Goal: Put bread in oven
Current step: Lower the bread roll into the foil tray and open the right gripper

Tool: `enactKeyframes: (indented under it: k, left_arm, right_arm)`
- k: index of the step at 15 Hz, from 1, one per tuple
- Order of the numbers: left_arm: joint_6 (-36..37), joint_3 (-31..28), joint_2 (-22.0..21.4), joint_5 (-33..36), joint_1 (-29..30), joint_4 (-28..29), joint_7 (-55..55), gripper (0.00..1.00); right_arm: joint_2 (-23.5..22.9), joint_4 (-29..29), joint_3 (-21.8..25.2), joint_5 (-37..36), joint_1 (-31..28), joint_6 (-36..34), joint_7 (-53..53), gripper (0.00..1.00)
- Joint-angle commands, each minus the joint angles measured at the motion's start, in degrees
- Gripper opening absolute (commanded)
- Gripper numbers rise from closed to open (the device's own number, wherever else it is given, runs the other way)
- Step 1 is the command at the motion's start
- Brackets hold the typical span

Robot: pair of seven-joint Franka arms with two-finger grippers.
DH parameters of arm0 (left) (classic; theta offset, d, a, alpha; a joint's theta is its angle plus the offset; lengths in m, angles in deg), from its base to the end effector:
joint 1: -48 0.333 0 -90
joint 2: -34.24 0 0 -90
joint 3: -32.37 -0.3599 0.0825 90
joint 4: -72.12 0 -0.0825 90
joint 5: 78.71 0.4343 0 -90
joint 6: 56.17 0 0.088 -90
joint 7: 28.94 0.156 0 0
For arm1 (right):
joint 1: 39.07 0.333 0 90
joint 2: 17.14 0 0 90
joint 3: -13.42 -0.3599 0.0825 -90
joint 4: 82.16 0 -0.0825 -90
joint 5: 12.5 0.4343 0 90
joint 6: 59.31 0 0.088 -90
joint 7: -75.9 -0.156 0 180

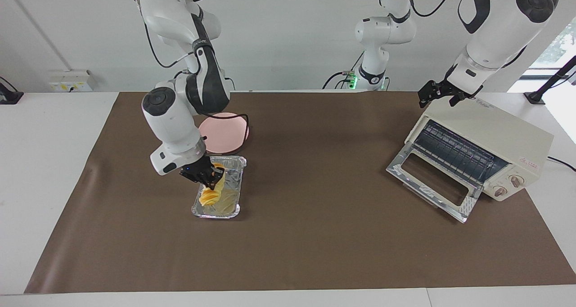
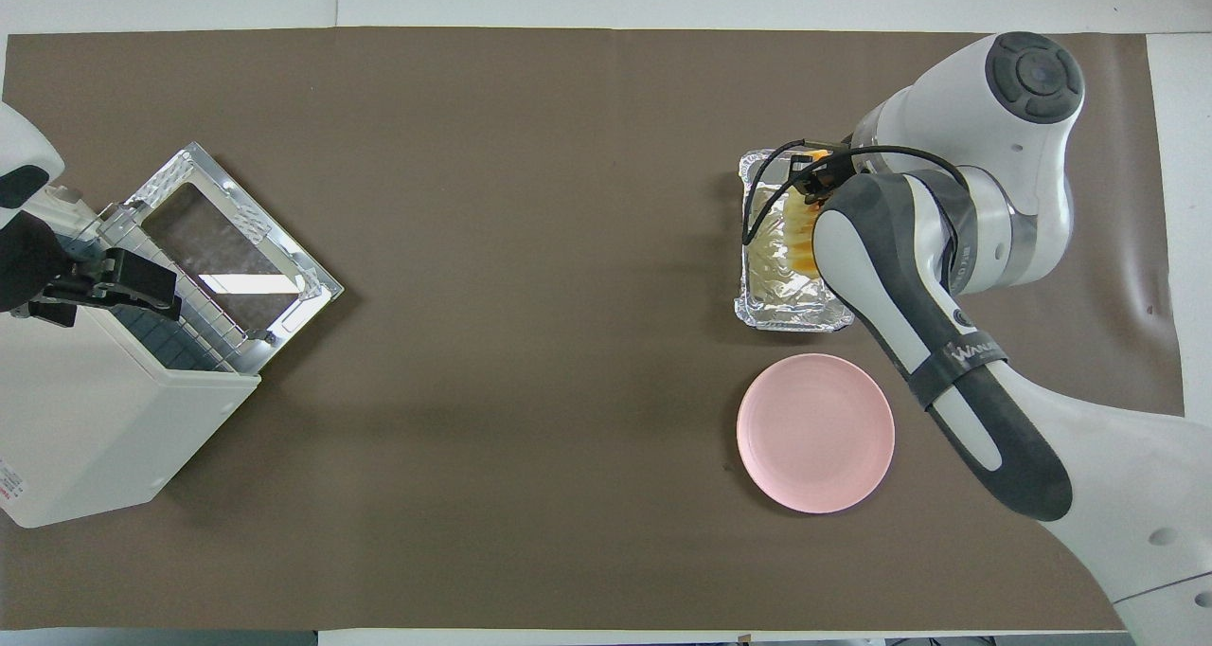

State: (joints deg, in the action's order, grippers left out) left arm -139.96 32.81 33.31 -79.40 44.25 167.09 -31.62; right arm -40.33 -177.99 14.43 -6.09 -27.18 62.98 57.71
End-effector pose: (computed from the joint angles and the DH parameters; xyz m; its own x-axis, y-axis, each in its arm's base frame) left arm 0.5728 -0.0440 0.5767 0.9836 -0.0265 -0.1783 -0.0262 -0.9996 0.0036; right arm 0.7192 0.1490 0.3425 0.9828 -0.1832 0.0235 -0.1799 -0.9783 -0.1032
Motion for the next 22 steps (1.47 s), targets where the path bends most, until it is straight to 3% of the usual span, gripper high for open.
enactKeyframes:
  k: [1,12,13,14,15,17,22]
  left_arm:
    - [-0.85,0.35,-1.00,1.14,0.41,0.92,-0.05,1.00]
    - [-0.85,0.35,-1.00,1.14,0.41,0.92,-0.05,1.00]
    - [-0.85,0.35,-1.00,1.14,0.41,0.92,-0.05,1.00]
    - [-0.85,0.35,-1.09,1.14,0.41,0.92,-0.05,1.00]
    - [-0.85,0.35,-1.00,1.14,0.41,0.92,-0.05,1.00]
    - [-0.85,0.35,-1.00,1.14,0.41,0.92,-0.05,1.00]
    - [-0.85,0.35,-1.09,1.14,0.41,0.92,-0.05,1.00]
  right_arm:
    - [-0.02,0.03,-0.74,0.27,-0.29,-0.74,0.17,0.00]
    - [1.30,-9.98,-0.92,2.38,1.82,8.49,0.17,0.02]
    - [1.38,-10.08,-0.92,2.38,1.73,8.40,0.17,0.16]
    - [1.56,-9.90,-0.92,2.38,1.73,8.14,0.26,0.47]
    - [1.56,-9.47,-0.83,2.30,1.73,7.88,0.35,0.70]
    - [1.74,-8.33,-0.83,2.21,1.56,7.26,0.53,0.97]
    - [4.19,-6.99,-0.22,1.95,-0.54,2.60,3.24,1.00]
